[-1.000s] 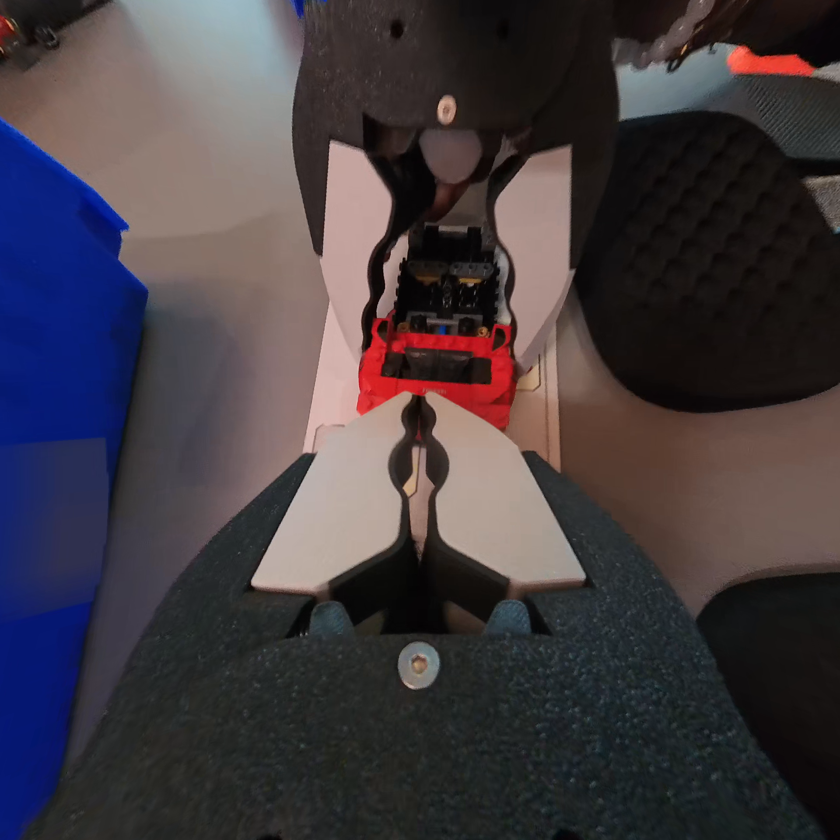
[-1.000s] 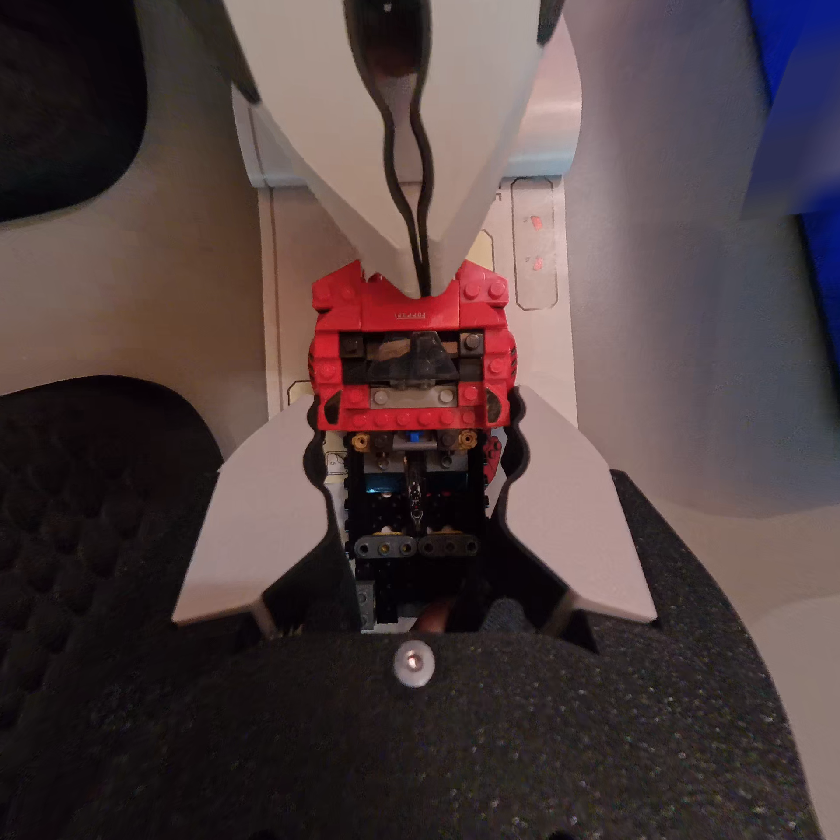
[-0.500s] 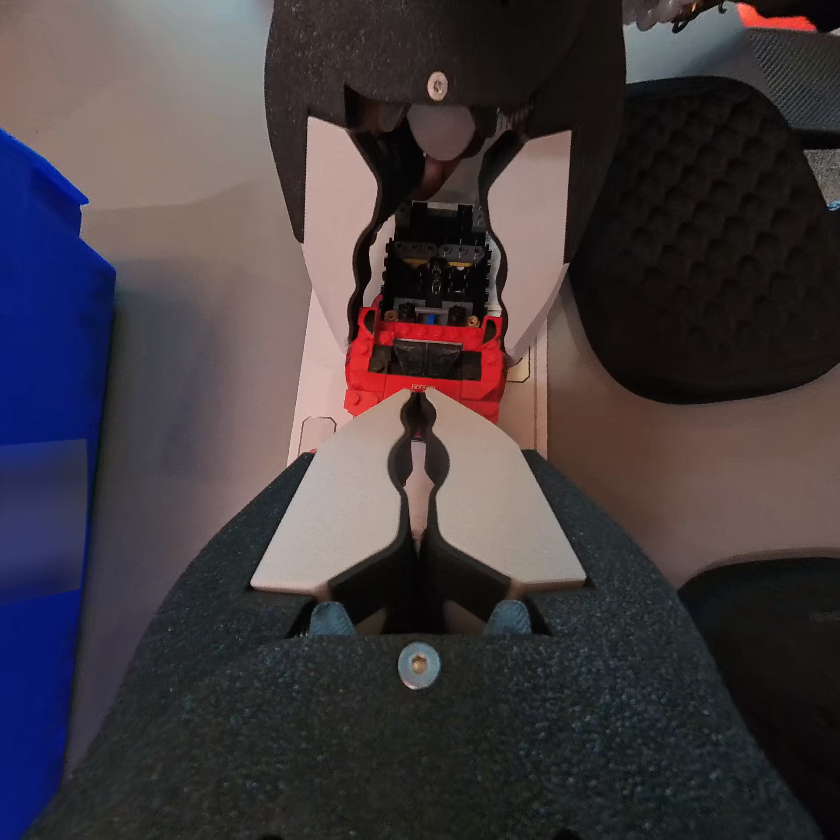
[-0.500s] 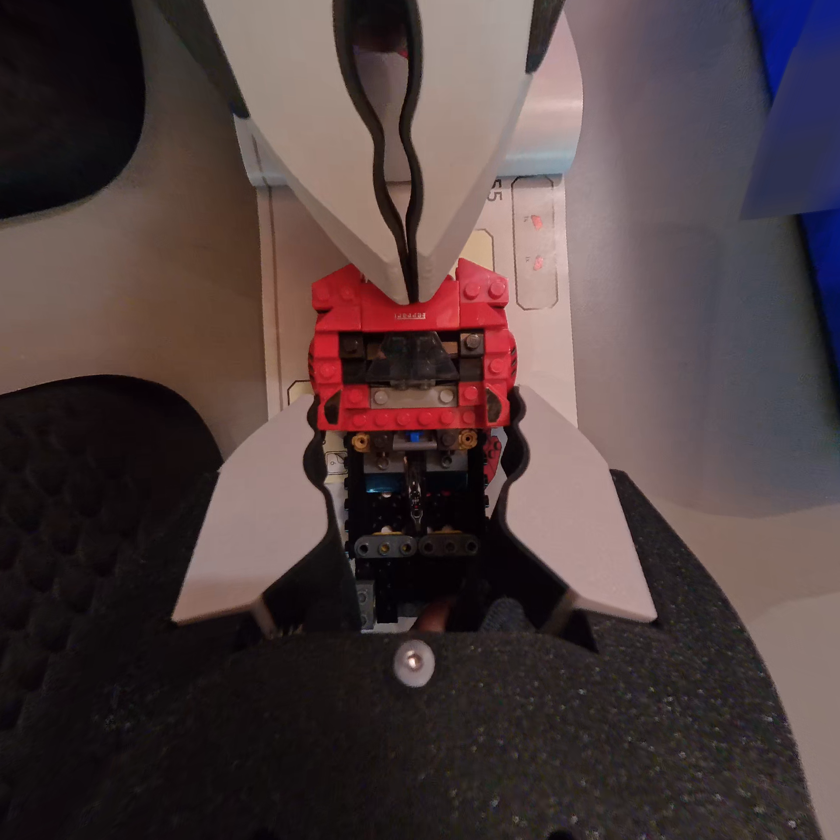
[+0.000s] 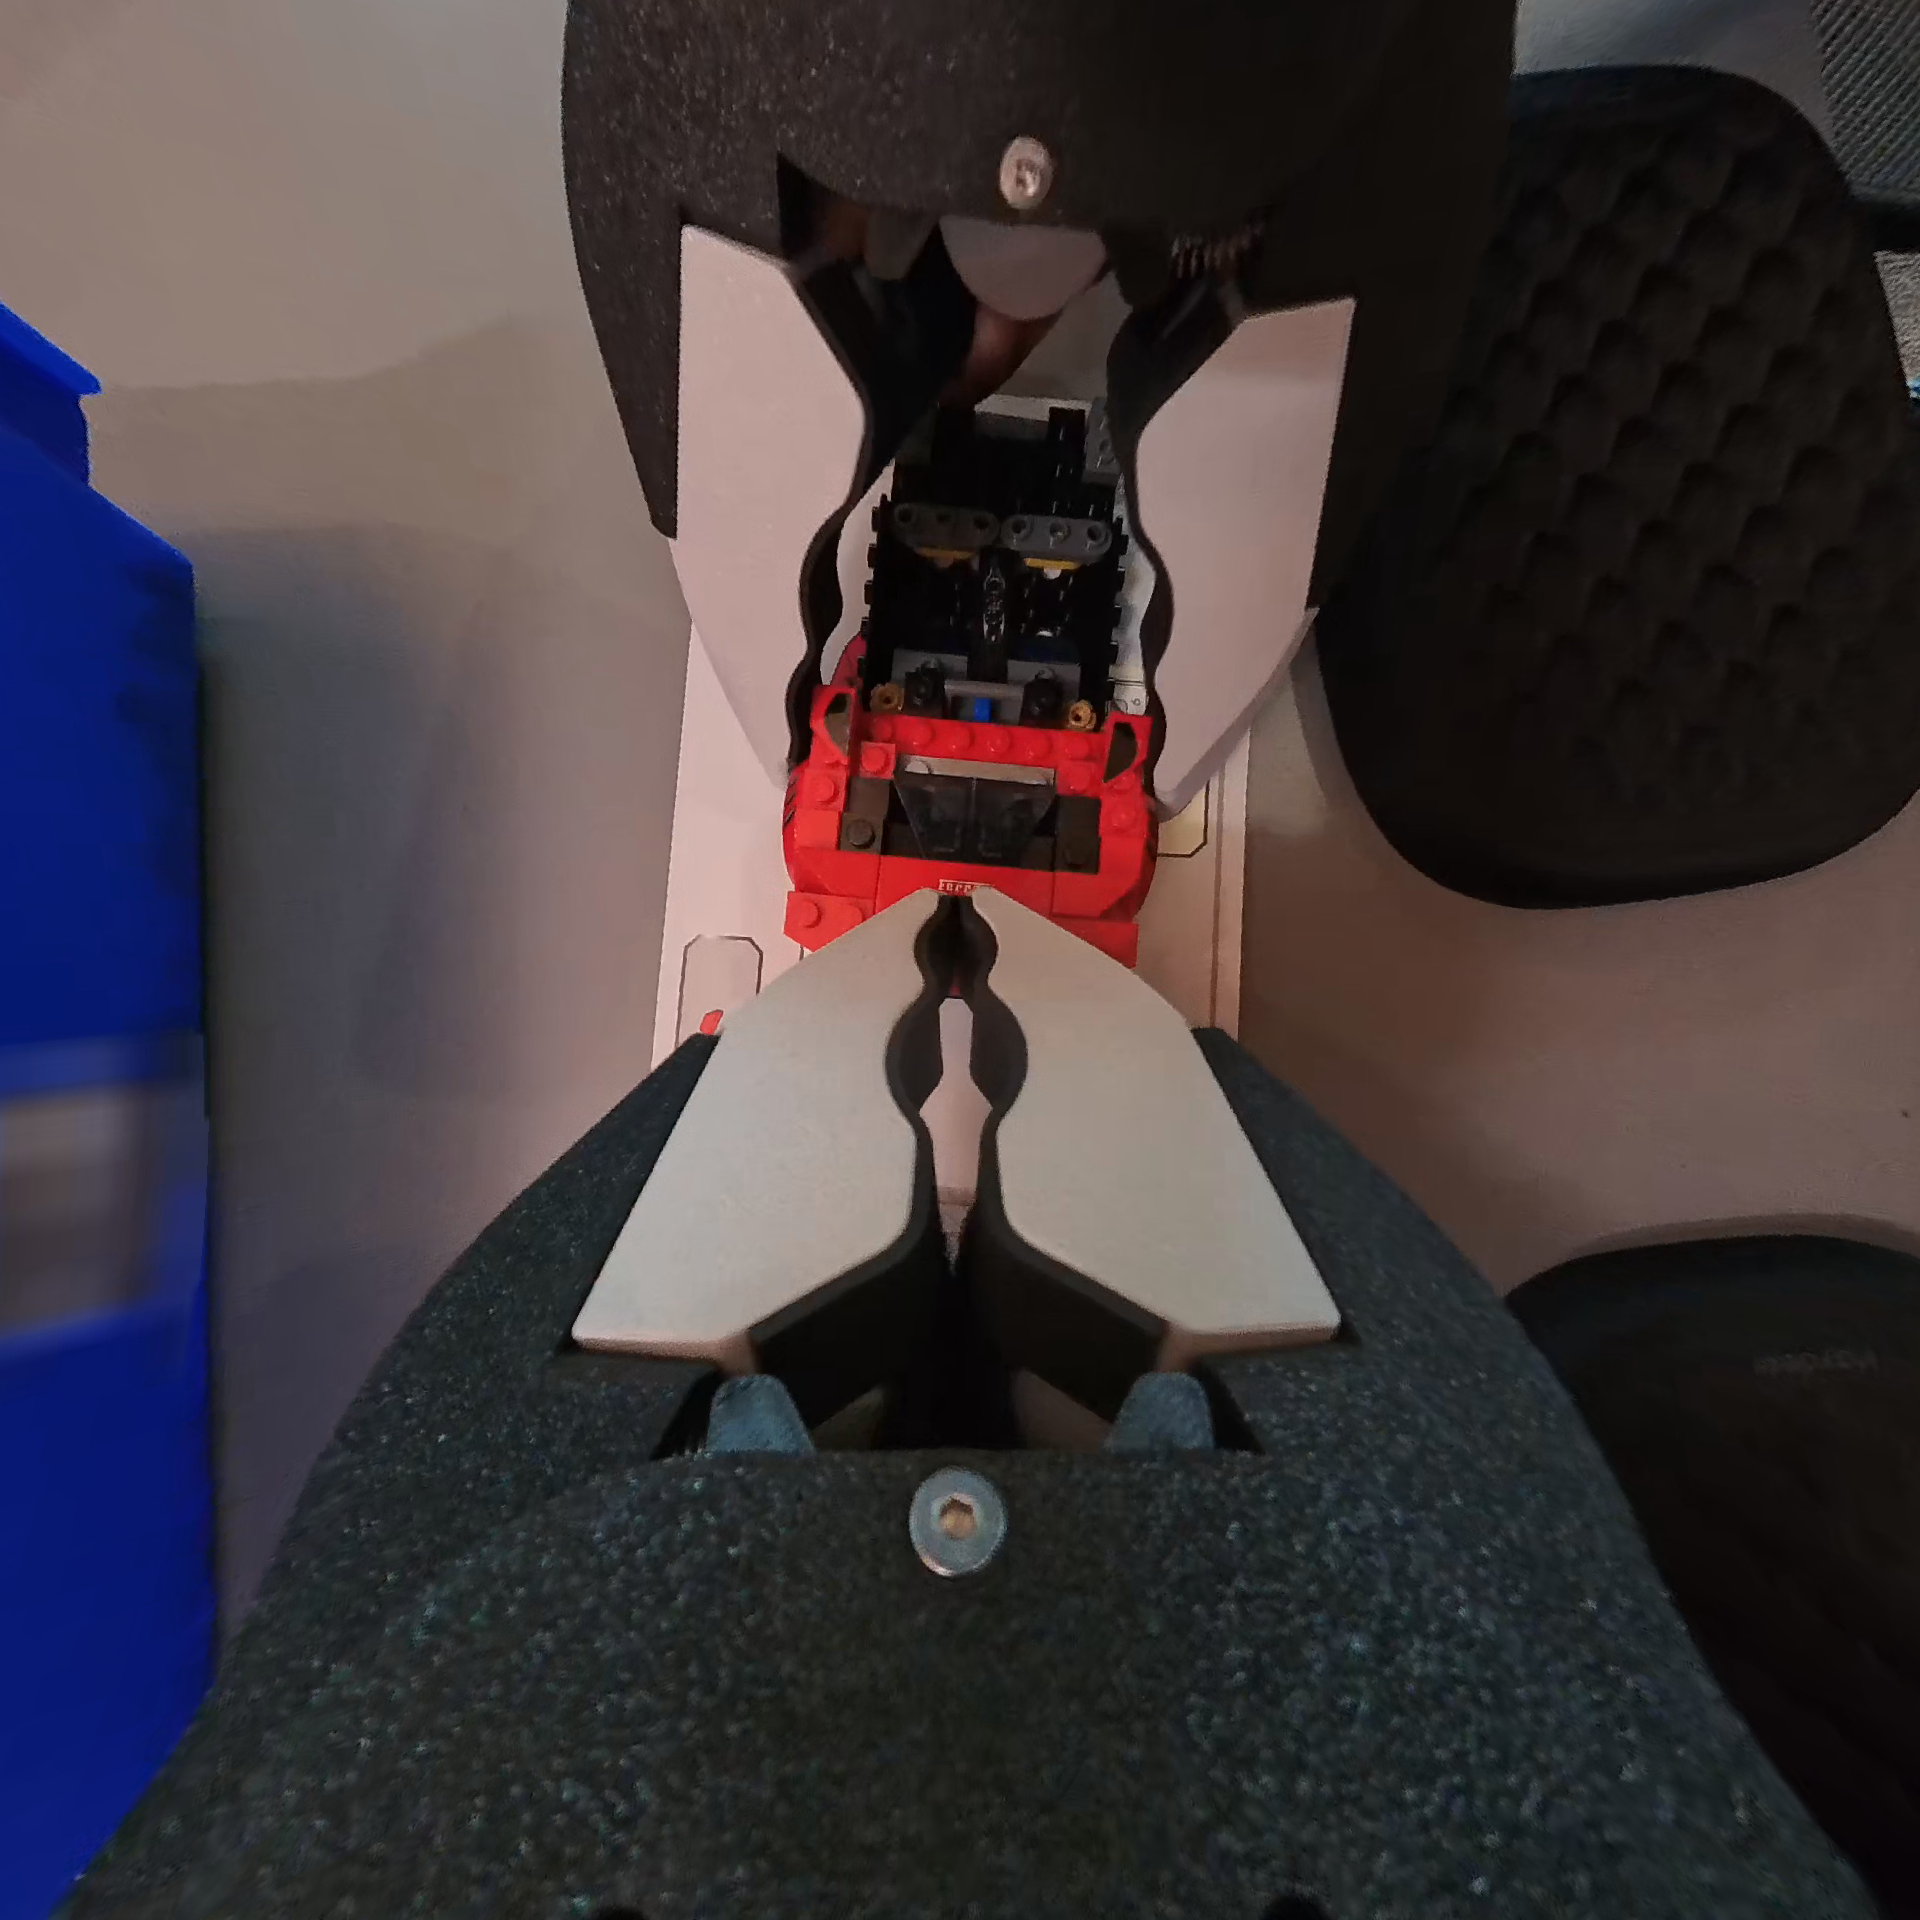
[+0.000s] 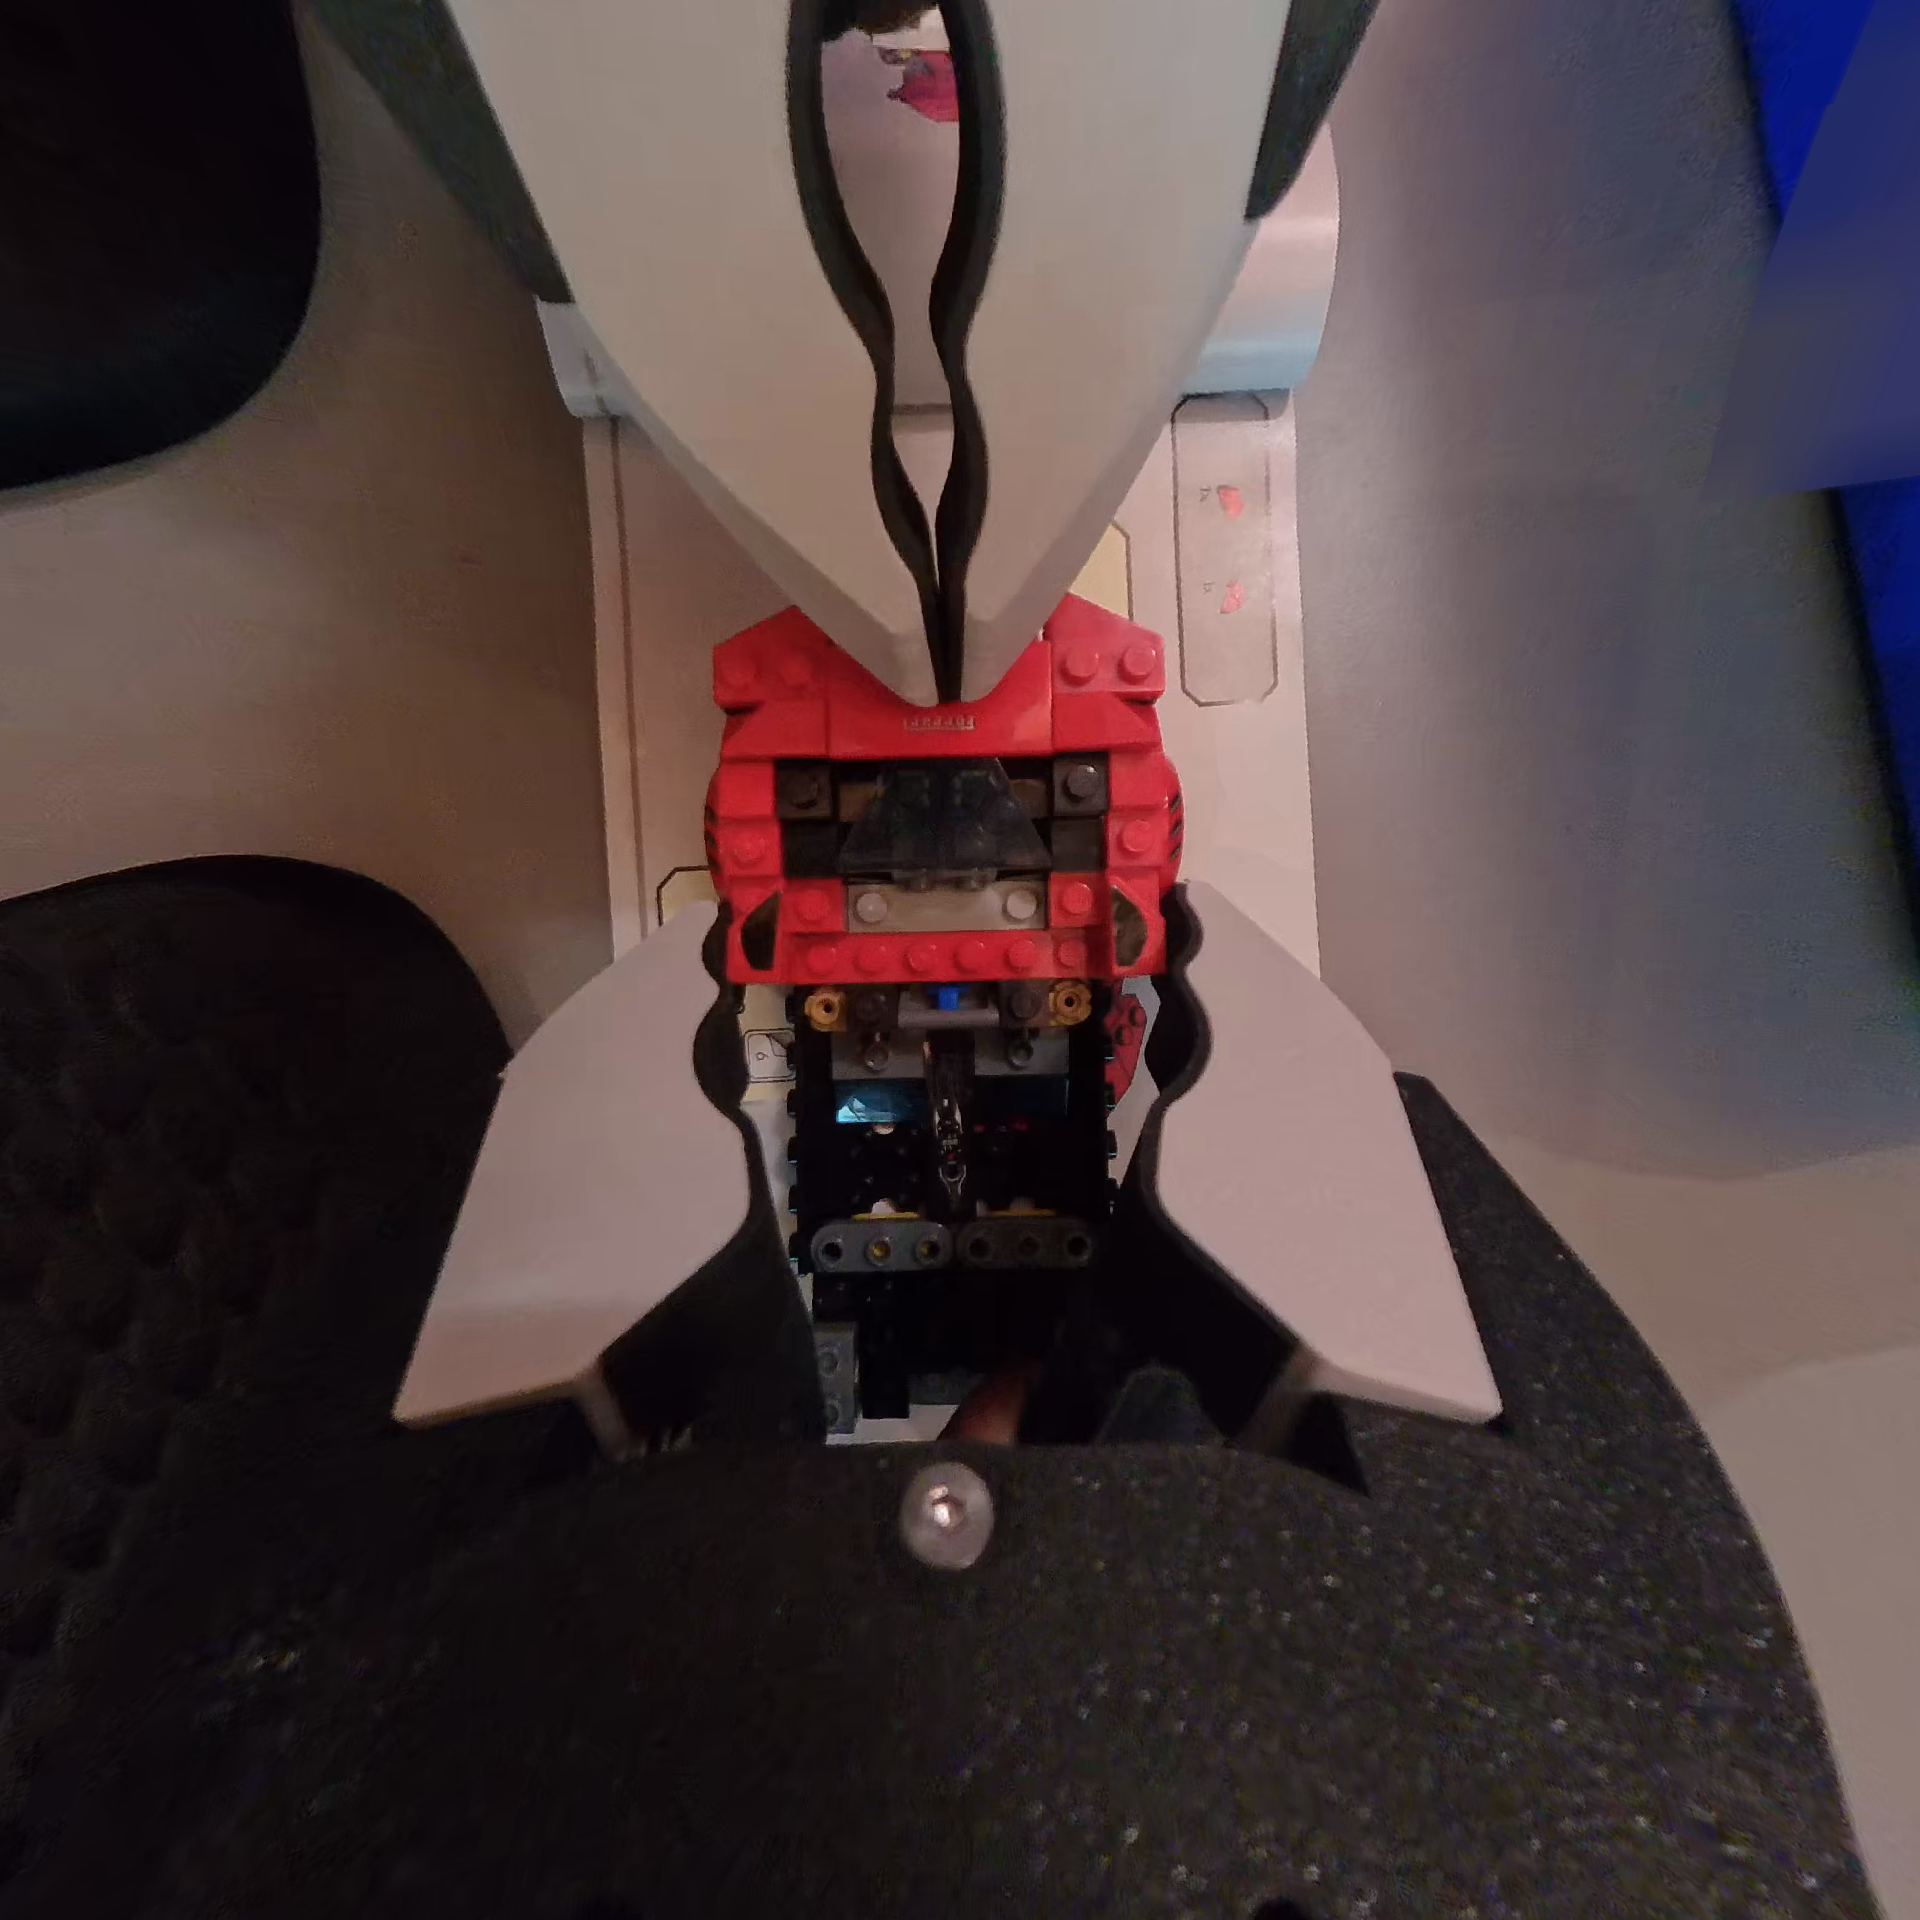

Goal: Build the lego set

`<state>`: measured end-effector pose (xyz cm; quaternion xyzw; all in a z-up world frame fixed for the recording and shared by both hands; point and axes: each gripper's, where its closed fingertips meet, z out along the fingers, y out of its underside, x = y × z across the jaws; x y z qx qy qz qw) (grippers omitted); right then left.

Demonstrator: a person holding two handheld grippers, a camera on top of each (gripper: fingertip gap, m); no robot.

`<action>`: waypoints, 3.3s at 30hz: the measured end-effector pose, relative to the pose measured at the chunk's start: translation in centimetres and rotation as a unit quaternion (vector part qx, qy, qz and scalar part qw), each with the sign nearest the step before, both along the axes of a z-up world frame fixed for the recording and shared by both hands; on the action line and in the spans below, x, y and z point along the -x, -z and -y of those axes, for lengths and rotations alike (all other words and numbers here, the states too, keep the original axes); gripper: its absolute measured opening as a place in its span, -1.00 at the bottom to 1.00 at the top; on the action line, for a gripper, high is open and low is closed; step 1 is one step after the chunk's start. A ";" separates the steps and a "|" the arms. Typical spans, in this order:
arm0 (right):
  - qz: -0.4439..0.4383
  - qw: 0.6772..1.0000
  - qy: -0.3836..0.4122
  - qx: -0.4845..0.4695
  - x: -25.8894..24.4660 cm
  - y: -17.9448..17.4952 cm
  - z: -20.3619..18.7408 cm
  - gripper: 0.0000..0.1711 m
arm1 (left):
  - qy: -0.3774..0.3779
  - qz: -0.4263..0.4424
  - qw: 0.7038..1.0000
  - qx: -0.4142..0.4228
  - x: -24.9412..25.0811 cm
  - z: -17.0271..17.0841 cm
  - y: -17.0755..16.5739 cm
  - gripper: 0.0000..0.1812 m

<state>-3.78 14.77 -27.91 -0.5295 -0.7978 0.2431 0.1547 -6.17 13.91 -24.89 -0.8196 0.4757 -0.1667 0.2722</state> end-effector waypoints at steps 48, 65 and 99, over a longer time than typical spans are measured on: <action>-0.248 0.883 -0.176 0.358 -2.8 -18.2 7.8 -0.11 | -0.184 0.186 0.950 -0.170 3.2 7.0 -5.6 -0.77; -0.126 0.981 0.043 0.139 -0.1 -10.8 1.4 -0.11 | -0.221 0.169 0.945 -0.170 3.9 5.8 -3.1 -0.65; 0.042 0.895 0.444 -0.025 -10.8 -0.1 -12.5 -0.10 | -0.110 0.024 0.983 -0.146 0.9 6.4 0.0 -0.61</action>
